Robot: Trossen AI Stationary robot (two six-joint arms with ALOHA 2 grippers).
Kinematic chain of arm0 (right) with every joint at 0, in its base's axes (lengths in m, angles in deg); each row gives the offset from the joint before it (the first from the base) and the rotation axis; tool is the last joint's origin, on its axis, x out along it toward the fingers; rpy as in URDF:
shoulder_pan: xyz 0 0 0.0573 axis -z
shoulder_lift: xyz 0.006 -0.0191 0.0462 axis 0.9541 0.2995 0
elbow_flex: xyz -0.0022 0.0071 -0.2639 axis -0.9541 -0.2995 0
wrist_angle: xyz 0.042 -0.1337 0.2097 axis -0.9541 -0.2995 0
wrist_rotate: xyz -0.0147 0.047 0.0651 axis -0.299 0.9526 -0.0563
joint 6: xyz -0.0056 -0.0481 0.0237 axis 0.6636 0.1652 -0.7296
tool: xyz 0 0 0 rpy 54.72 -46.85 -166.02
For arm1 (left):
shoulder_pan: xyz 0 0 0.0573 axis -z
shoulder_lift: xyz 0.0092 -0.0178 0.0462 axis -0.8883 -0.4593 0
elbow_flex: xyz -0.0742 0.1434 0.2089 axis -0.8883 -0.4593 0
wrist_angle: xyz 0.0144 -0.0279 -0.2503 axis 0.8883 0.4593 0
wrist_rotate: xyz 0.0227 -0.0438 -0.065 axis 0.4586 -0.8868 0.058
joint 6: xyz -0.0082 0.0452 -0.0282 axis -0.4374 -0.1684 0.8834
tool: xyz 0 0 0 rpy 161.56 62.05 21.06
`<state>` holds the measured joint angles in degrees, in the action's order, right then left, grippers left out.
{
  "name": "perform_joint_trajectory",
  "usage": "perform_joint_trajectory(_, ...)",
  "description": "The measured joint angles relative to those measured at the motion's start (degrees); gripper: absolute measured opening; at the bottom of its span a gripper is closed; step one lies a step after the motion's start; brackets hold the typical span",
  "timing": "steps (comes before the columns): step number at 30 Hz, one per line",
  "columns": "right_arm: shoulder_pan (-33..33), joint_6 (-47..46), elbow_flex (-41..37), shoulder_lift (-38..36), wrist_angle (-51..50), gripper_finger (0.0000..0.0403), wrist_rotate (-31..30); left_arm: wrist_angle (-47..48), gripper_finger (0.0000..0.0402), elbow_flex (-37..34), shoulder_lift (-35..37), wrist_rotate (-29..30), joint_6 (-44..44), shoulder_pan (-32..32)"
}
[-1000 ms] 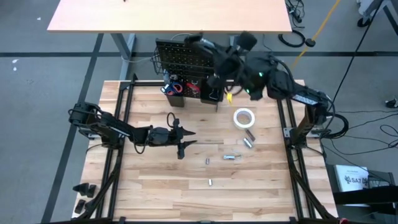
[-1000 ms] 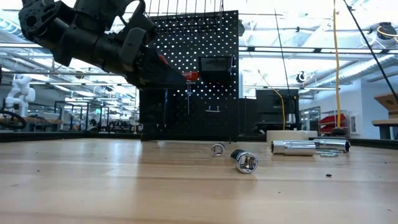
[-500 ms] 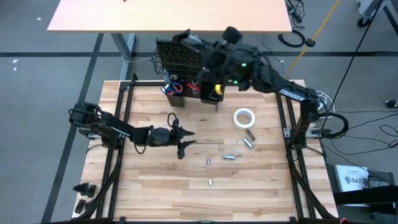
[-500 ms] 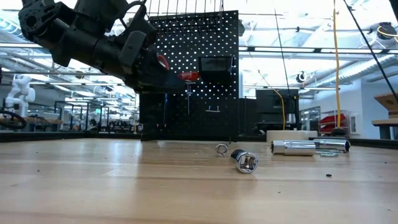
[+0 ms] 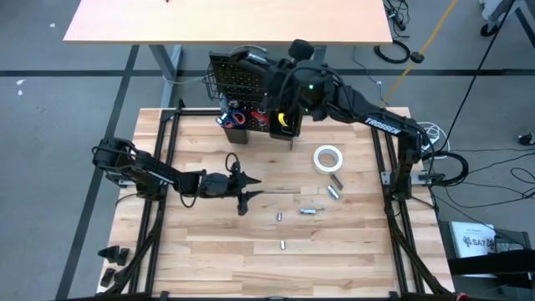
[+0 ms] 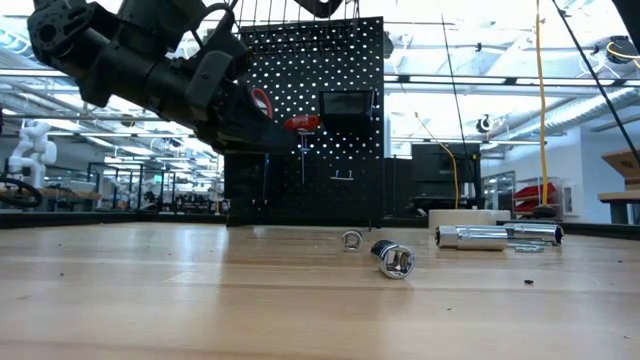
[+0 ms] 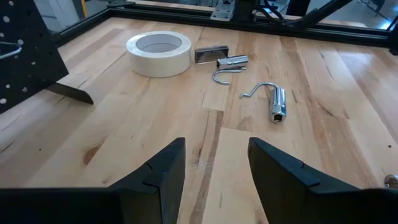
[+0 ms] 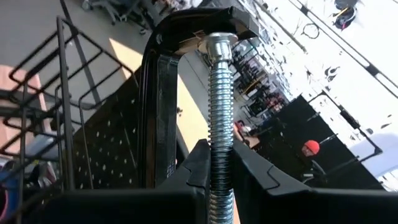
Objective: Hang tools onto peg board
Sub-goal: Put the black clamp into the black wire basket on the peg board
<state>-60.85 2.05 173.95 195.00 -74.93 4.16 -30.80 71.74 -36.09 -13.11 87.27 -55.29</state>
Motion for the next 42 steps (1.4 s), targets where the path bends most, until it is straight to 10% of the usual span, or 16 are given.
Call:
perform_joint_trajectory(23, 1.00, -1.85, 0.34, 4.39, -4.21, 0.0034, -0.39, 1.17, 0.0176, 0.02, 0.00, 0.41, 0.20, 0.27)
perform_joint_trajectory(33, 0.90, -2.88, 0.20, 3.47, -4.01, 0.0180, 0.01, 1.14, 0.0176, 0.02, 0.00, 0.40, 0.28, 0.93)
perform_joint_trajectory(42, 1.01, -2.27, -0.04, 2.23, -3.96, 0.0216, -0.09, 1.07, 0.0176, 0.02, 0.00, 0.42, 0.22, 0.92)
